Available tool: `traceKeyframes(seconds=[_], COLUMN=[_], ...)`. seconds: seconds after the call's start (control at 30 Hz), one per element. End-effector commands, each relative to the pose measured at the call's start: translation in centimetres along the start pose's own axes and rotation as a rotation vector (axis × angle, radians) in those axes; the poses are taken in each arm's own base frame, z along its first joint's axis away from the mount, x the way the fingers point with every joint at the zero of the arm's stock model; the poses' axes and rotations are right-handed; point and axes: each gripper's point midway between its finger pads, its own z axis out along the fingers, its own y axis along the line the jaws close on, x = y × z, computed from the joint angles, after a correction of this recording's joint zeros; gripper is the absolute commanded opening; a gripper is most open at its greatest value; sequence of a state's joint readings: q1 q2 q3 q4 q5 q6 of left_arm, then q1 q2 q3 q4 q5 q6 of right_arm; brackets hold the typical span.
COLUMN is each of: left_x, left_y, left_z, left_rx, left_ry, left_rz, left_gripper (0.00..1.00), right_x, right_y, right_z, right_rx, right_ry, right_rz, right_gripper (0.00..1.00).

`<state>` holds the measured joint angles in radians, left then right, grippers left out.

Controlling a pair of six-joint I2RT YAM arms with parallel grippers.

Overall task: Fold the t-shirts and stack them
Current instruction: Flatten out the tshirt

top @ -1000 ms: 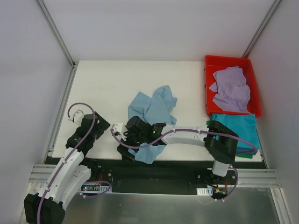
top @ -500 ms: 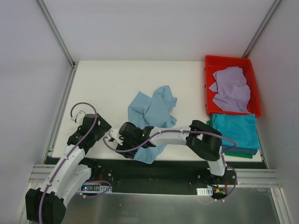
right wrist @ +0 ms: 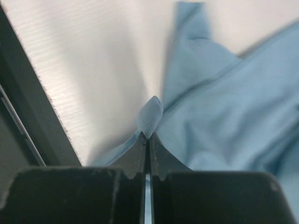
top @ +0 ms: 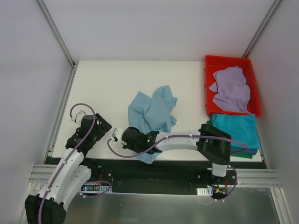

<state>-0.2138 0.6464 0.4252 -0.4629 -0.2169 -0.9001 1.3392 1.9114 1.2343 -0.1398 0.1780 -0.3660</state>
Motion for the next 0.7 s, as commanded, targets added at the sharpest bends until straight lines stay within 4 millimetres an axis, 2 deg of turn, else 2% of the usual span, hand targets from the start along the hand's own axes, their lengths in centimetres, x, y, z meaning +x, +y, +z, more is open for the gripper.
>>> traceKeyframes(seconds=[0.0, 0.03, 0.07, 0.1, 0.13, 0.17, 0.23, 0.3, 0.37, 0.47, 0.53, 0.67], left_x=[0.9, 1.3, 1.6, 2.1, 2.8, 3.3, 4.5, 5.7, 6.4, 7.4, 7.8, 9.7], left_y=[-1.1, -1.8, -2.4, -2.8, -3.2, -3.4, -3.8, -4.3, -4.8, -5.6, -6.3, -7.3], left_z=[-0.6, -0.9, -0.9, -0.9, -0.9, -0.7, -0.2, 0.3, 0.7, 1.5, 2.0, 2.5], left_rx=[0.072, 0.109, 0.135, 0.149, 0.171, 0.182, 0.202, 0.212, 0.209, 0.196, 0.179, 0.145], left_ry=[0.065, 0.094, 0.119, 0.148, 0.191, 0.218, 0.280, 0.335, 0.367, 0.387, 0.385, 0.436], left_rz=[0.030, 0.047, 0.062, 0.072, 0.081, 0.086, 0.088, 0.091, 0.091, 0.113, 0.147, 0.218], left_gripper=[0.99, 0.99, 0.99, 0.99, 0.99, 0.99, 0.97, 0.91, 0.86, 0.81, 0.77, 0.66], right_x=[-6.6, -7.4, -7.5, -7.9, -6.9, -5.7, -1.2, 3.1, 7.1, 11.1, 12.9, 14.5], right_y=[-6.4, -7.8, -9.0, -10.7, -12.2, -13.9, -17.4, -19.3, -19.9, -20.2, -20.5, -20.7], right_z=[-8.5, -10.4, -12.1, -14.9, -16.3, -18.0, -20.3, -22.4, -23.4, -24.6, -25.4, -26.3], right_rx=[0.167, 0.168, 0.168, 0.192, 0.233, 0.287, 0.452, 0.578, 0.655, 0.734, 0.794, 0.847], right_ry=[-0.319, -0.398, -0.456, -0.543, -0.576, -0.611, -0.639, -0.671, -0.690, -0.732, -0.744, -0.742], right_rz=[0.204, 0.270, 0.339, 0.411, 0.483, 0.549, 0.712, 0.854, 0.950, 1.048, 1.077, 1.083], right_gripper=[0.01, 0.01, 0.01, 0.00, 0.00, 0.00, 0.00, 0.00, 0.00, 0.00, 0.00, 0.00])
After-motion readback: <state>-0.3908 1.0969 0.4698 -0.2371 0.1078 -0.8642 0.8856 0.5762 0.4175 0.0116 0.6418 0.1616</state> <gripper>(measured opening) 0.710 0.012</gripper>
